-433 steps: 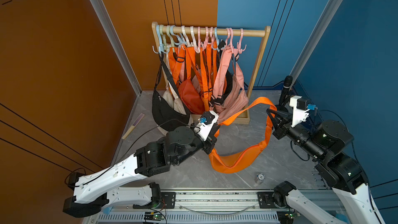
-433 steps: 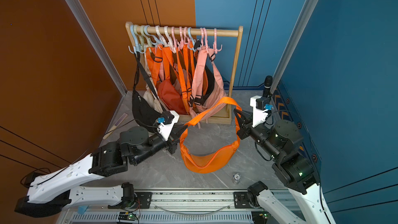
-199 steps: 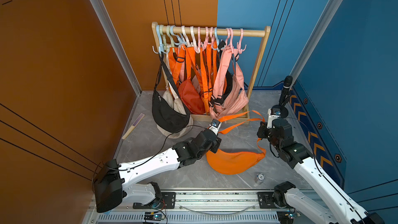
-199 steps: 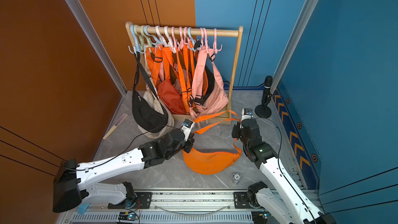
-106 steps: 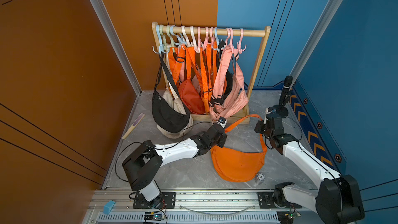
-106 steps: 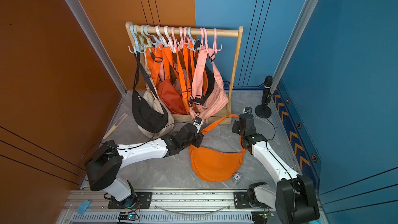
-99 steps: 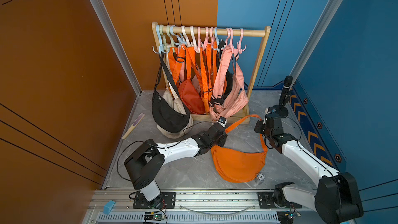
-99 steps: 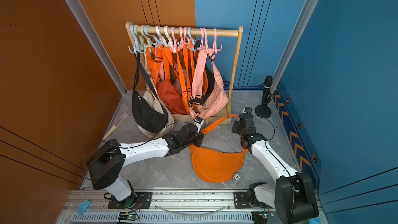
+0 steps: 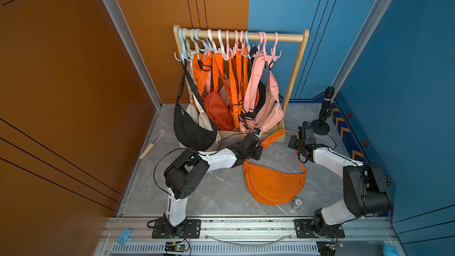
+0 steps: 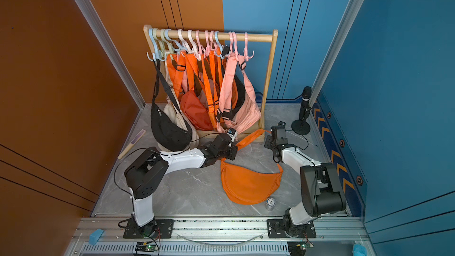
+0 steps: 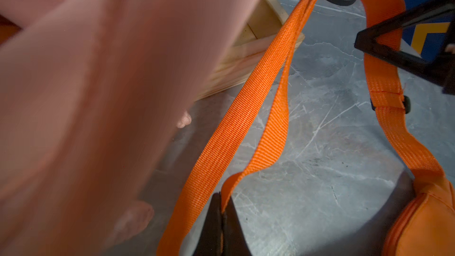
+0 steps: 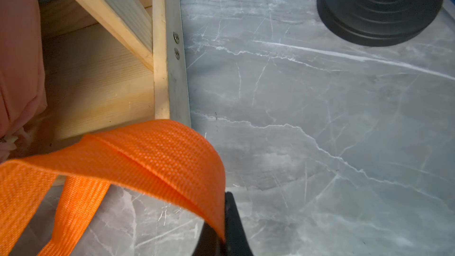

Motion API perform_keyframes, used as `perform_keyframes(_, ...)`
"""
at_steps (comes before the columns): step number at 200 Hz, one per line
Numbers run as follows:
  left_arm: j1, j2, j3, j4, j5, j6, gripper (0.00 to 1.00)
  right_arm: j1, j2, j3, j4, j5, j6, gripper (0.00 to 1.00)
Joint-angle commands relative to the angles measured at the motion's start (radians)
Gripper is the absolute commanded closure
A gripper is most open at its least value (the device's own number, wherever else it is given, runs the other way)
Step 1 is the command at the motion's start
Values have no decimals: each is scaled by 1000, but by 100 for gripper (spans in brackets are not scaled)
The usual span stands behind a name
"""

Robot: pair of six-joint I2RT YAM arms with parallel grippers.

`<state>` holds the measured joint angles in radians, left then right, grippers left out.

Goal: Take the bag off the hook
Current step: Place the bag at the center of the board, then pick up the bag from the hook.

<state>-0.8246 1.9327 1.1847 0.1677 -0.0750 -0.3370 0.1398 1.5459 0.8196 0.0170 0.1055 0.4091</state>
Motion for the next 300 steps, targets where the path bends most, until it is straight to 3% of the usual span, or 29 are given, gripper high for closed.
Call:
perform_keyframes(1, 3, 15, 35, 12, 43, 3, 83, -10, 25, 41, 21, -6, -1, 90)
perform_keyframes(23, -5, 13, 30, 11, 28, 16, 60, -12, 34, 36, 38, -8, 3, 76)
perform_keyframes(55, -36, -28, 7, 15, 9, 48, 38, -14, 21, 33, 37, 0, 12, 43)
perform_keyframes(69, -55, -69, -24, 33, -19, 65, 0, -14, 3, 33, 25, -3, 13, 33)
perform_keyframes(115, -125, -267, -200, 142, -158, 103, 2, -1, -117, -11, 15, -5, 5, 19)
perform_keyframes(141, -161, -392, -296, 194, -221, 137, 0, 28, -198, -31, 1, 2, -13, 18)
perform_keyframes(151, -168, -440, -326, 200, -248, 145, 4, 37, -231, -38, -7, 2, -16, 18)
perform_keyframes(181, -137, -594, -400, 199, -274, 136, 7, 76, -343, -68, -30, 6, -32, 18)
perform_keyframes(208, -62, -721, -423, 148, -206, 135, 5, 114, -434, -103, -38, -1, -33, 18)
perform_keyframes(237, 67, -763, -340, 42, -72, 143, 2, 164, -506, -136, -32, -6, -35, 18)
perform_keyframes(265, 160, -732, -214, -26, 63, 137, 1, 205, -544, -152, -19, -13, -35, 17)
perform_keyframes(300, 209, -619, -9, -109, 211, 162, 1, 247, -556, -161, 2, -23, -33, 17)
